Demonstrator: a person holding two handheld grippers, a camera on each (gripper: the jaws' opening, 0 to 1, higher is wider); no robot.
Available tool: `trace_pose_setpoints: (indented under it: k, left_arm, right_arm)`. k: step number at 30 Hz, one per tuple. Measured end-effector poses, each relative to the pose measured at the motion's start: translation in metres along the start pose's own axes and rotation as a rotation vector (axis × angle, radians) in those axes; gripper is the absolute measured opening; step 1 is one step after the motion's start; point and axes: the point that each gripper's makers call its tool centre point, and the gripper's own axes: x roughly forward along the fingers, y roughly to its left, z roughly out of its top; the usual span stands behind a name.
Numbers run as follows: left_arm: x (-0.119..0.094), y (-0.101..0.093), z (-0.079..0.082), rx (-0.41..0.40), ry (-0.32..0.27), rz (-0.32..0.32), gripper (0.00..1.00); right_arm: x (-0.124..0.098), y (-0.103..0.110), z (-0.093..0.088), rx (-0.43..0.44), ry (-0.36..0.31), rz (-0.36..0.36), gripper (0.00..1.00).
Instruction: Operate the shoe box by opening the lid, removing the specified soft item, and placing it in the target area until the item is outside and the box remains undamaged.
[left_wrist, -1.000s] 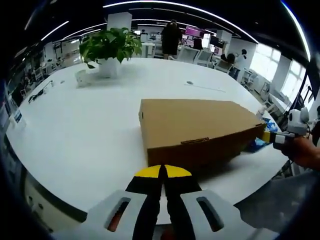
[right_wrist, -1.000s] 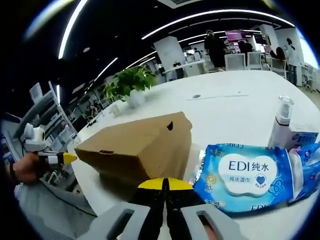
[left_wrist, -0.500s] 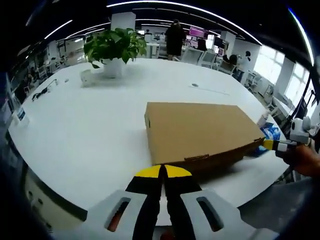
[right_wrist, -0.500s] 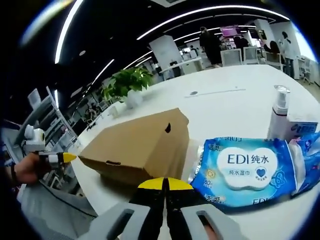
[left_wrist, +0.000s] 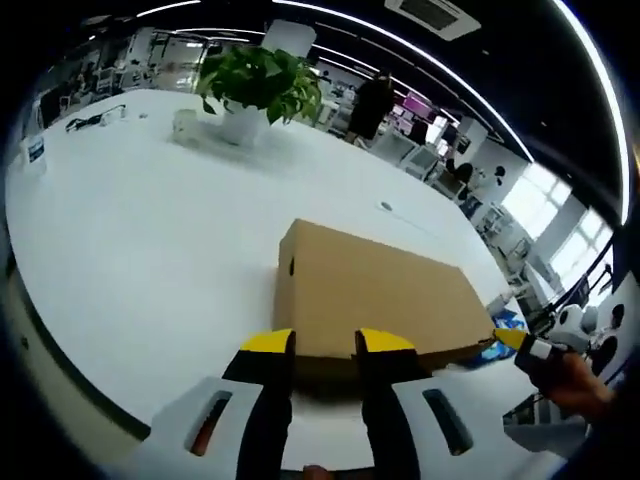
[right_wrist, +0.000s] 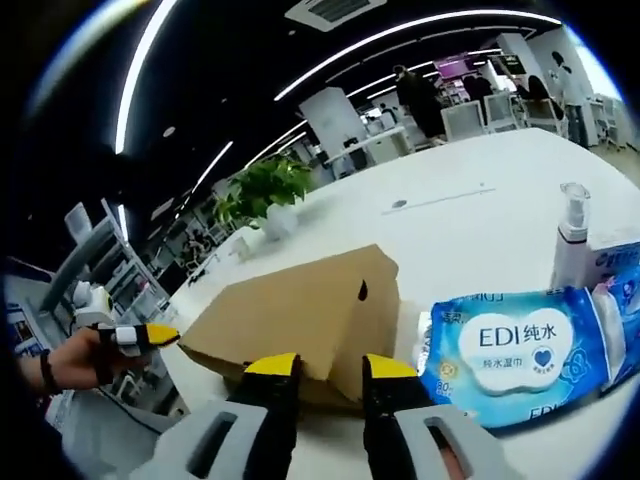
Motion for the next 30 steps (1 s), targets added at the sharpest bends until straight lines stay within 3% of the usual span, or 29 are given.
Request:
trace_pose_setpoints:
  k: [5,8,11,13,17,20,22,23,25,26,30]
  left_arm:
    - [0.010,0.008,0.000,0.091,0.058,0.035,0.04]
    - [0.016,0.004,0.004,0.100,0.071,0.012,0.00]
    - [0.024,-0.004,0.006,0.153,0.094,-0.003,0.00]
    - [0.027,-0.003,0.012,0.202,0.097,0.020,0.00]
    - [0.027,-0.009,0.011,0.209,0.111,0.013,0.07]
    - [0.018,0.010,0.012,0.263,0.092,0.108,0.14]
    - [0.015,0.017,0.006,0.241,0.101,0.119,0.18]
    - [0.018,0.017,0.010,0.172,0.057,0.098,0.18]
    - [0.022,0.009,0.005,0.123,0.087,0.023,0.13]
    - [0.024,0.014,0.007,0.142,0.098,0.051,0.13]
    - [0.029,0.013,0.012,0.161,0.123,0.039,0.14]
  right_arm:
    - [0.006,-0.003,-0.006,0.023,0.006,-0.026,0.22]
    - [0.005,-0.001,-0.006,0.004,-0.001,-0.030,0.22]
    - [0.006,-0.002,-0.006,0.017,0.000,-0.040,0.22]
    - [0.006,-0.001,-0.005,0.018,0.002,-0.063,0.22]
    - [0.005,0.000,-0.005,0.018,-0.011,-0.093,0.21]
    - [0.004,-0.001,-0.007,0.026,-0.022,-0.095,0.21]
    - [0.003,-0.001,-0.007,0.026,-0.024,-0.094,0.21]
    - [0.003,-0.001,-0.007,0.023,-0.026,-0.095,0.21]
    - [0.003,-0.001,-0.007,0.024,-0.034,-0.096,0.21]
    - [0.004,-0.001,-0.007,0.029,-0.038,-0.099,0.21]
    - [0.005,-0.001,-0.006,0.023,-0.033,-0.102,0.21]
